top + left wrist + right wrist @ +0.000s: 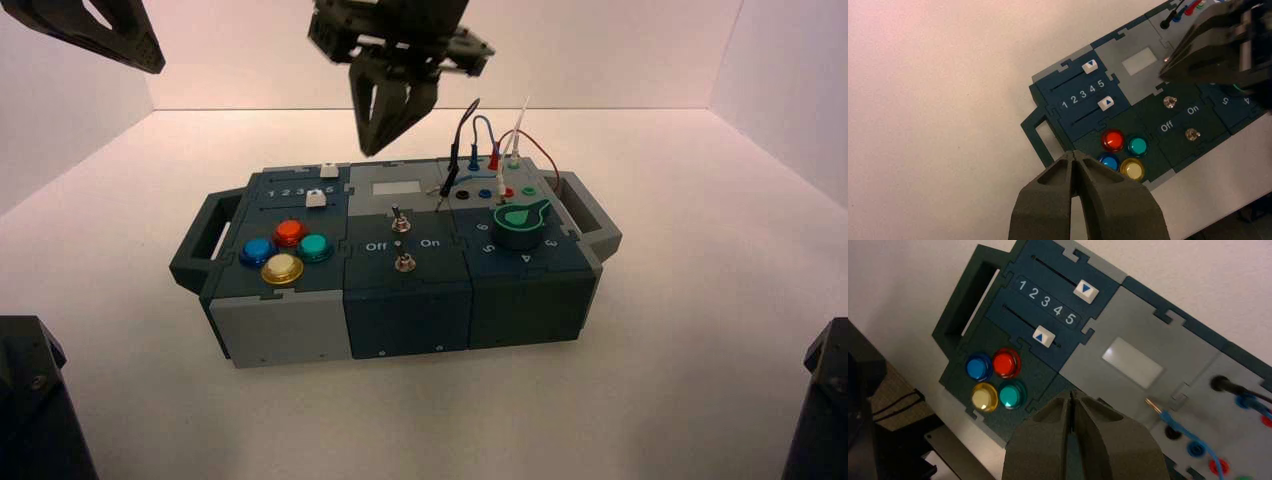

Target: Move the bottom slider to position 1.

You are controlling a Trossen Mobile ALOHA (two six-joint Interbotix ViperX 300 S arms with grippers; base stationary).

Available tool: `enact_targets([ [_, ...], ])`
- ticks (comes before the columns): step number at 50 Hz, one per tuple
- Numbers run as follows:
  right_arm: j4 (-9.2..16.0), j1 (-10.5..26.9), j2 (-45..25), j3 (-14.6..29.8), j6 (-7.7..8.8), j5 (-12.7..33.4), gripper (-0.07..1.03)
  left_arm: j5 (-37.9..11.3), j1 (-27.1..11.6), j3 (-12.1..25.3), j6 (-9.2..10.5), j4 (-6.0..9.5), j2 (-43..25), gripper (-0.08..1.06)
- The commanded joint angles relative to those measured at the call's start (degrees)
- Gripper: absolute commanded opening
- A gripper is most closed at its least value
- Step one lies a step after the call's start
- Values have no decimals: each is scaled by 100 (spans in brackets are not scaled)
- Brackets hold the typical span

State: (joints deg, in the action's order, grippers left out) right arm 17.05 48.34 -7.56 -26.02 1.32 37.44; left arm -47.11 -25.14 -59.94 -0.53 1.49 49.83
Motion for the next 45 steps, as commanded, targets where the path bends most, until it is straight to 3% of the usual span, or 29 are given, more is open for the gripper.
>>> enact_targets([
  [1, 79, 53, -132, 299, 18, 18, -2, 44, 18, 79, 18, -18, -44, -3],
  [25, 158, 176, -765, 809, 44, 202, -2, 53, 9, 88, -9, -18, -114, -3],
  [45, 246, 176, -1020, 984, 44, 255, -2, 53, 9, 79, -9, -18, -53, -3],
])
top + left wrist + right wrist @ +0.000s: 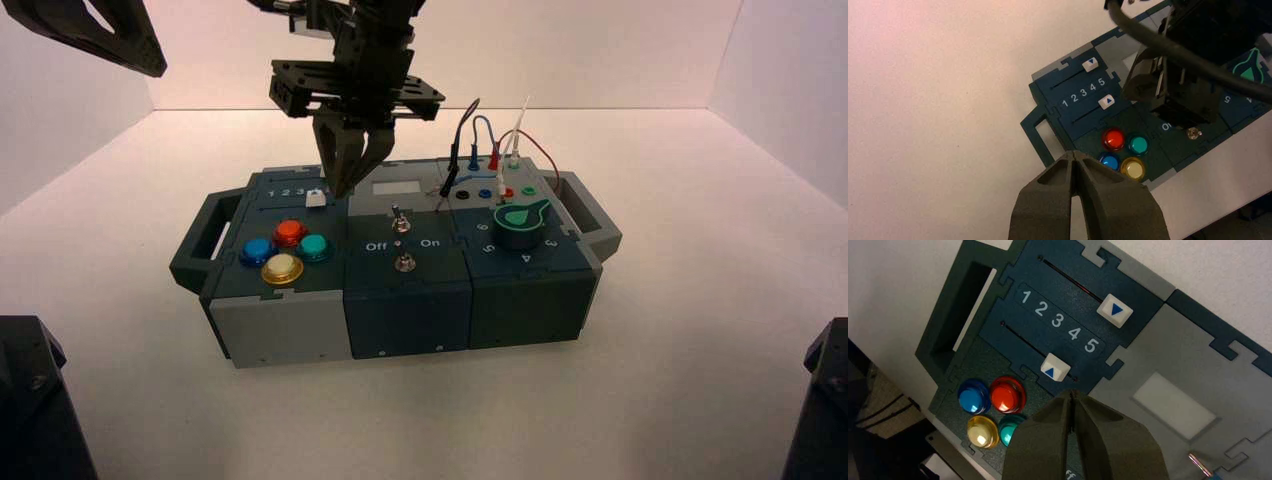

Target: Move the bottom slider to position 1.

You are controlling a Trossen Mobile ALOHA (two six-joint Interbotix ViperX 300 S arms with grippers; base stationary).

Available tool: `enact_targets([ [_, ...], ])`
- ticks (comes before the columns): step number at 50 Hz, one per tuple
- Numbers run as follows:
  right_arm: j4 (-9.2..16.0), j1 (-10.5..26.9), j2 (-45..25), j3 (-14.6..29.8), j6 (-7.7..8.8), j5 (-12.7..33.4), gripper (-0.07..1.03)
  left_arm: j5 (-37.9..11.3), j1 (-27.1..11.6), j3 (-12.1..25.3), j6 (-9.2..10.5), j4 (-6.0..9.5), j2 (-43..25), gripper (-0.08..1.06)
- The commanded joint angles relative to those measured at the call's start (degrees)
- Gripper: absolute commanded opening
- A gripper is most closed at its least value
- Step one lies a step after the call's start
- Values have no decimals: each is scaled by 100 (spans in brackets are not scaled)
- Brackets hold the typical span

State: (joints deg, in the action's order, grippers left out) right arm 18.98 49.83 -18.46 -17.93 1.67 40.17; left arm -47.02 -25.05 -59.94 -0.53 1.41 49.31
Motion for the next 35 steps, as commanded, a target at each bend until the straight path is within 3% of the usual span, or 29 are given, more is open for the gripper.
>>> enact_targets([
  [1, 62, 26, 62, 185, 9, -18, -2, 44, 0, 79, -9, -9, 0, -3],
  [35, 62, 18, -281, 475, -26, 0, -2, 44, 9, 79, -18, 9, 0, -3],
])
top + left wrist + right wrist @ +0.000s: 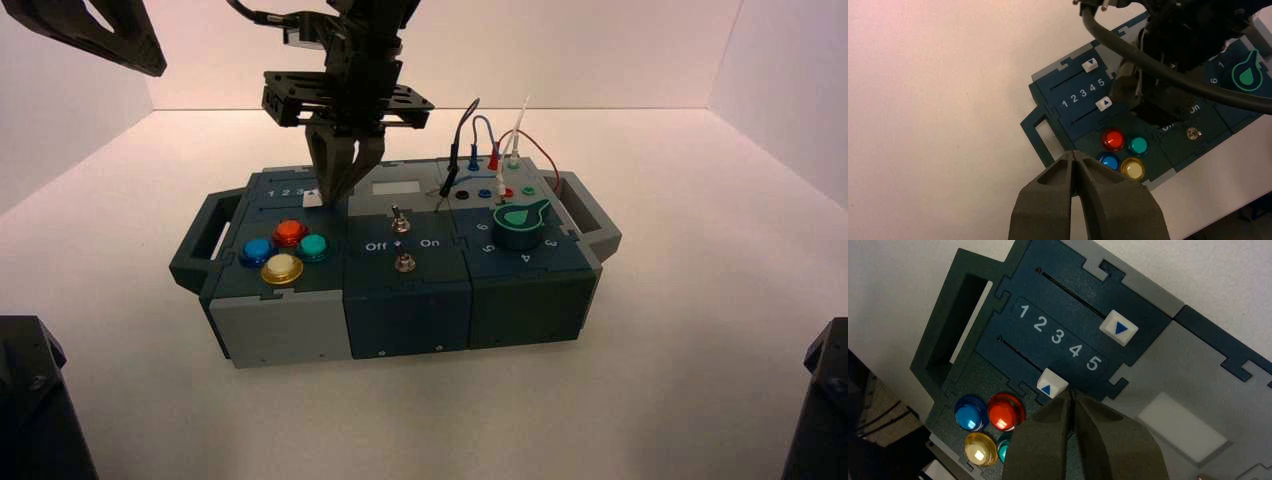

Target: Move the bottom slider to position 1.

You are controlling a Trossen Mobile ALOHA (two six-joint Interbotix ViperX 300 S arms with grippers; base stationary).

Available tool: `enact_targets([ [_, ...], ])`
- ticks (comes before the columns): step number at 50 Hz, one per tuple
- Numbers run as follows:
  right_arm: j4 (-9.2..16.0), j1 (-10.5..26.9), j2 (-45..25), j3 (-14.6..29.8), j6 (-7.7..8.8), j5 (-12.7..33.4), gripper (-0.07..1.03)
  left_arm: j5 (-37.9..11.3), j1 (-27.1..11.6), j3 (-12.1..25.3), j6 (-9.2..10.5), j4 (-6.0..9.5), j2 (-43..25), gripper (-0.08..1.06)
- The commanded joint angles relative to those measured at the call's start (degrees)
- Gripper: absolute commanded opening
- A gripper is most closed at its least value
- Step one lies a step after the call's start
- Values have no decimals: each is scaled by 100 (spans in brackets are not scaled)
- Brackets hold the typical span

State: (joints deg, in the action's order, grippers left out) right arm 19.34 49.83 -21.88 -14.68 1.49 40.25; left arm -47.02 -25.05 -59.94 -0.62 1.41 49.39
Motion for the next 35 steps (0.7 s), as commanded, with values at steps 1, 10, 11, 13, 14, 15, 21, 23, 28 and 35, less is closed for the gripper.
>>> enact_targets([
  [1, 26, 18, 53, 158, -9, 9, -3, 44, 9, 79, -9, 0, 0, -3],
  [10, 44, 18, 26, 211, -9, 53, -2, 44, 0, 79, -9, 0, -9, -3],
  [11, 53, 18, 26, 220, -18, 70, -2, 44, 9, 79, -9, 9, -9, -3],
  [13, 62, 18, 26, 237, -18, 79, -2, 44, 0, 79, -9, 9, -18, -3],
  [14, 62, 18, 26, 237, -18, 79, -2, 44, 9, 79, -9, 0, -18, -3],
  [15, 70, 18, 26, 255, -9, 79, -2, 44, 0, 79, -9, 9, -18, -3],
  [21, 79, 18, 9, 316, -18, 79, -2, 44, 0, 79, -9, 9, -18, -3],
  [23, 97, 26, -9, 334, -9, 88, -2, 44, 0, 79, -9, 0, -18, -3],
  [28, 114, 35, -44, 387, -9, 123, -2, 44, 0, 79, -9, 9, -18, -3],
  [35, 141, 53, -105, 439, -9, 141, -2, 44, 0, 79, -18, 0, -18, -3],
])
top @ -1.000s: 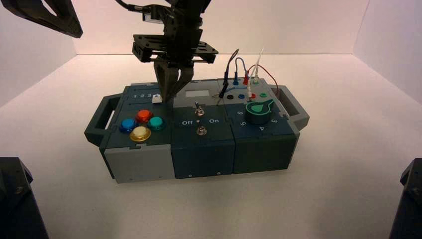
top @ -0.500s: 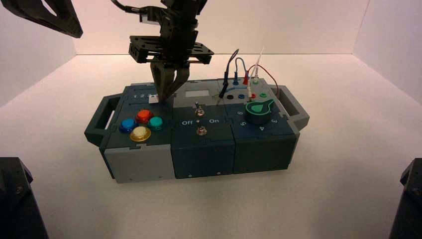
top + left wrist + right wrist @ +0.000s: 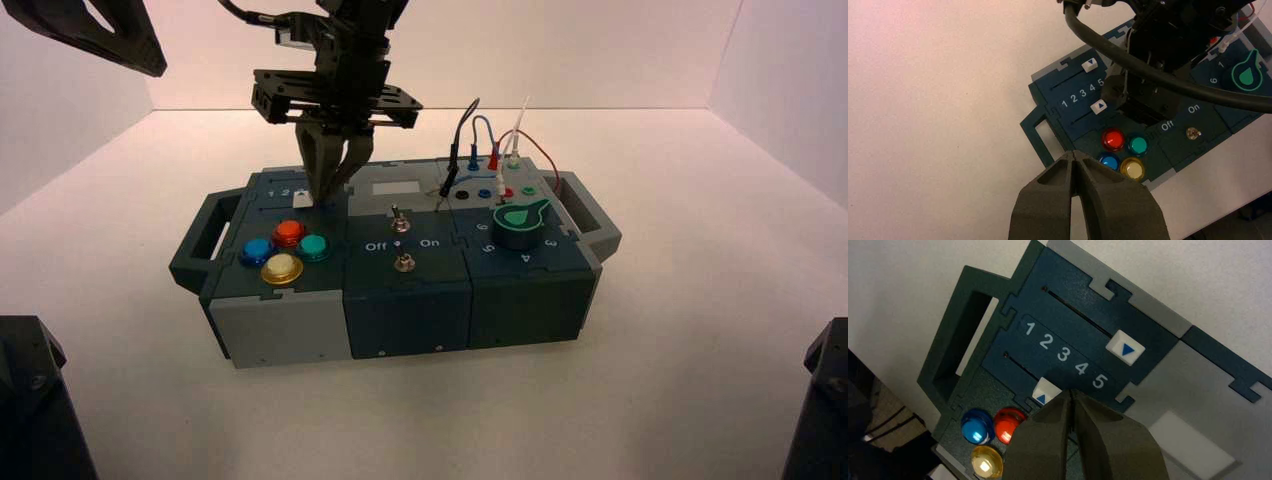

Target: Move the bottom slider to position 1.

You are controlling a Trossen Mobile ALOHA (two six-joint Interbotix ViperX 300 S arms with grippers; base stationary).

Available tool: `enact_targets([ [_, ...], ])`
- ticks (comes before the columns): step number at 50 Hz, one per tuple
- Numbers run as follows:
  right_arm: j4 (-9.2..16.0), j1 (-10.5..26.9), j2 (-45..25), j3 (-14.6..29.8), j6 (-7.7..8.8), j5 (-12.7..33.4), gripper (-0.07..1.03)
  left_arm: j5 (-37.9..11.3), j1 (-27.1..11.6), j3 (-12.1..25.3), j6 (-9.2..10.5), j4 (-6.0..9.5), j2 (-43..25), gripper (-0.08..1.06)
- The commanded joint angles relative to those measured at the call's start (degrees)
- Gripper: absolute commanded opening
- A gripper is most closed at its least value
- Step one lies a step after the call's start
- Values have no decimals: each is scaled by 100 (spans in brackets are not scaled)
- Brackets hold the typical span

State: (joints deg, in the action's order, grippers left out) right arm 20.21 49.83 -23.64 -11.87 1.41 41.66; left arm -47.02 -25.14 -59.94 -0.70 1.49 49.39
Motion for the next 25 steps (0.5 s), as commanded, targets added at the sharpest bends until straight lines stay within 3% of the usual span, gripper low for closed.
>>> enact_targets([
  [1, 62, 53, 70, 158, 0, 9, -2, 44, 18, 79, -9, 0, -18, -3],
  [25, 176, 246, -53, 281, 0, 105, -2, 44, 9, 79, -9, 0, -35, -3],
])
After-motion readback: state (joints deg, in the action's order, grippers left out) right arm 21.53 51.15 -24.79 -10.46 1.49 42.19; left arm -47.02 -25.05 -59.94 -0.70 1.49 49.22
